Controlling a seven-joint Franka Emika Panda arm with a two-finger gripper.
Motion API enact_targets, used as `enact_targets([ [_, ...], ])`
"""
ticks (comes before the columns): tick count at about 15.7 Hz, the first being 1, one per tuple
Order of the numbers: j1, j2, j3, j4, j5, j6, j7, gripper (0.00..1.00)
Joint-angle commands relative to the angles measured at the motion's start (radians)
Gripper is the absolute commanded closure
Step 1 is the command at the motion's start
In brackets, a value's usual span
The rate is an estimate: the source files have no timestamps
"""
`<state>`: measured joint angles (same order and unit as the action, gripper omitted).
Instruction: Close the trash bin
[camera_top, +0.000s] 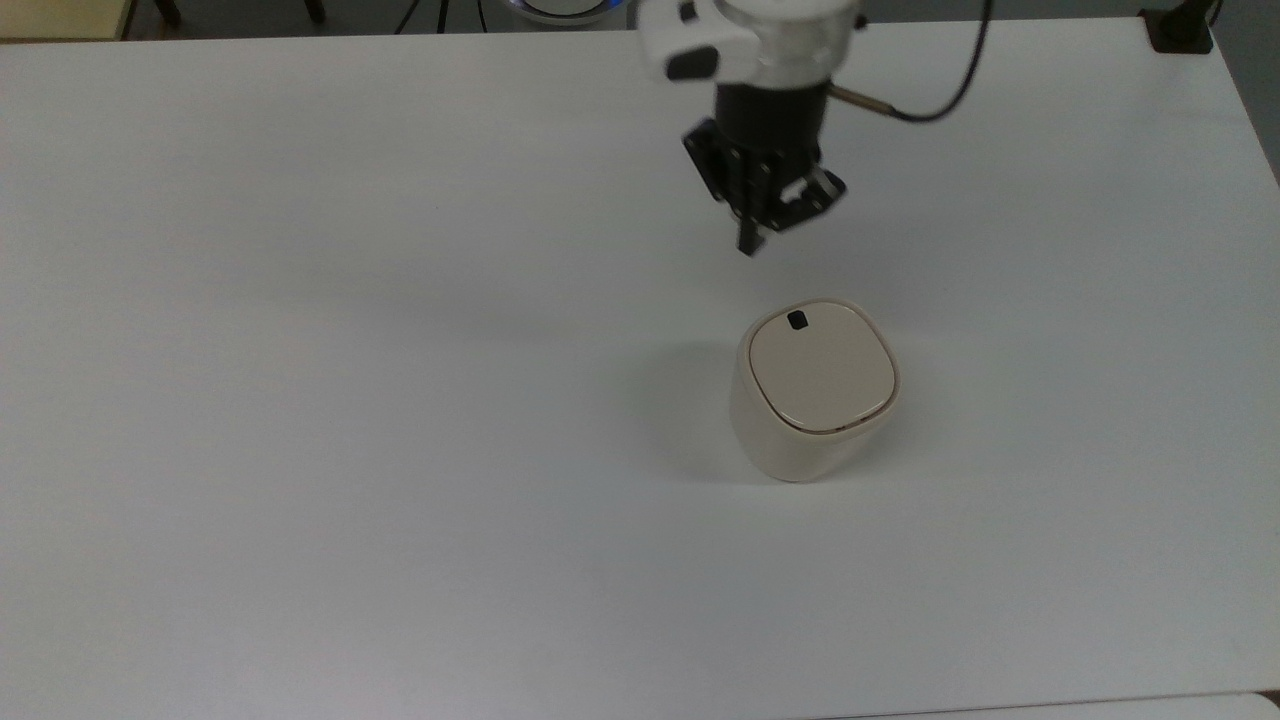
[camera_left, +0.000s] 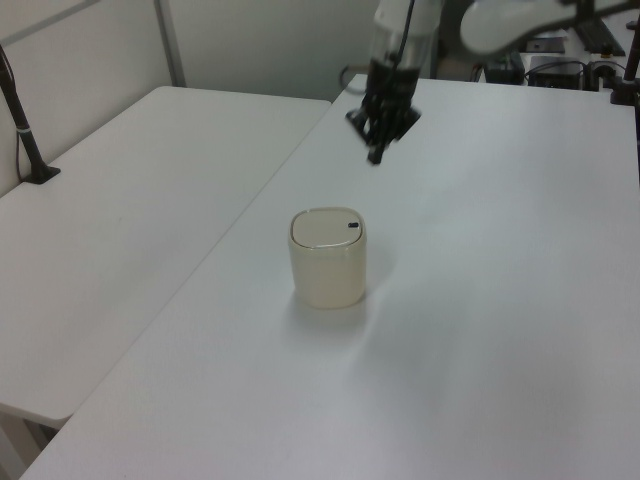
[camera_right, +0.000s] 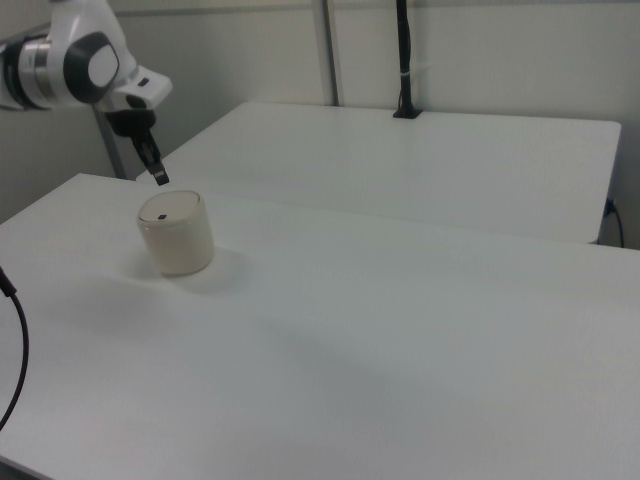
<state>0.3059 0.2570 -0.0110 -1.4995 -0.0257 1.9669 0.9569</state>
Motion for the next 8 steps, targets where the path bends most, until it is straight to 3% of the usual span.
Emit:
enact_targets([
  [1,-0.083,-0.145,-0.007,-0.062,0.087,-0.155,-0.177,1.0],
  [4,-0.168,-0.218,-0.01,-0.068,0.122,-0.253,-0.259,1.0],
  [8,-0.211,-0.298,-0.014,-0.146,0.121,-0.31,-0.438,0.95],
])
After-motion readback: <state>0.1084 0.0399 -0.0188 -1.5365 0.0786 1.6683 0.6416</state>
